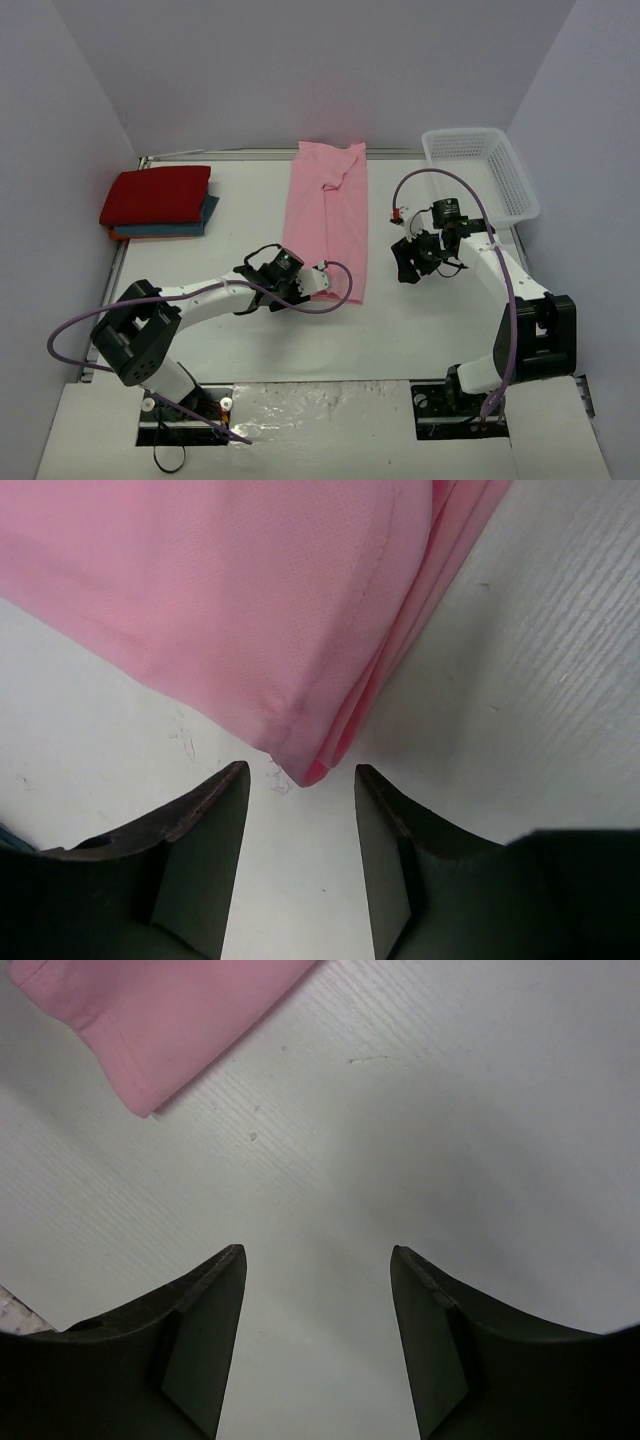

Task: Fold and stack the t-shirts
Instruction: Grab the bottom of the folded rectangular tshirt with both arms

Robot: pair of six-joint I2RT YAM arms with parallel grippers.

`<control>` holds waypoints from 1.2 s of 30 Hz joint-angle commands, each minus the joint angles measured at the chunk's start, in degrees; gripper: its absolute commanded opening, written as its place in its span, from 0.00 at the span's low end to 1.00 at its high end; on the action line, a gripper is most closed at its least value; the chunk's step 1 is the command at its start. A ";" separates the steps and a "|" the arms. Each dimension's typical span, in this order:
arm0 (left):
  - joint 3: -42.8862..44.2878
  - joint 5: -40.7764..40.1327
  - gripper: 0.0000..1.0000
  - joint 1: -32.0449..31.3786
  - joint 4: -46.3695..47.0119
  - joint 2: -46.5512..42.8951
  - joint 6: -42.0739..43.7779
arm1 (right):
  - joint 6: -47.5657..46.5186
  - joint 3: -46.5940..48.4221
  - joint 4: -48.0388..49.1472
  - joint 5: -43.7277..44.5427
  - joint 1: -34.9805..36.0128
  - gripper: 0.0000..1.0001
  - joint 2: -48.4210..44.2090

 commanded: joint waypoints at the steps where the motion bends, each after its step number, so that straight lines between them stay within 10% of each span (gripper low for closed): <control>1: 0.20 -0.57 0.45 -0.07 1.95 0.08 -0.27 | 0.58 2.18 -1.31 -0.30 -0.08 0.56 0.31; 7: 0.20 -1.00 0.40 0.02 2.75 1.22 -0.36 | 0.58 2.18 -1.31 -0.30 -0.08 0.56 0.58; 14: 0.20 -1.89 0.03 0.63 3.63 4.38 -0.80 | 0.58 2.18 -1.31 -0.03 -0.08 0.56 0.75; 36: 15.31 28.25 0.02 15.21 -21.14 3.59 1.39 | -7.24 4.29 -4.74 -2.32 5.72 0.57 -0.30</control>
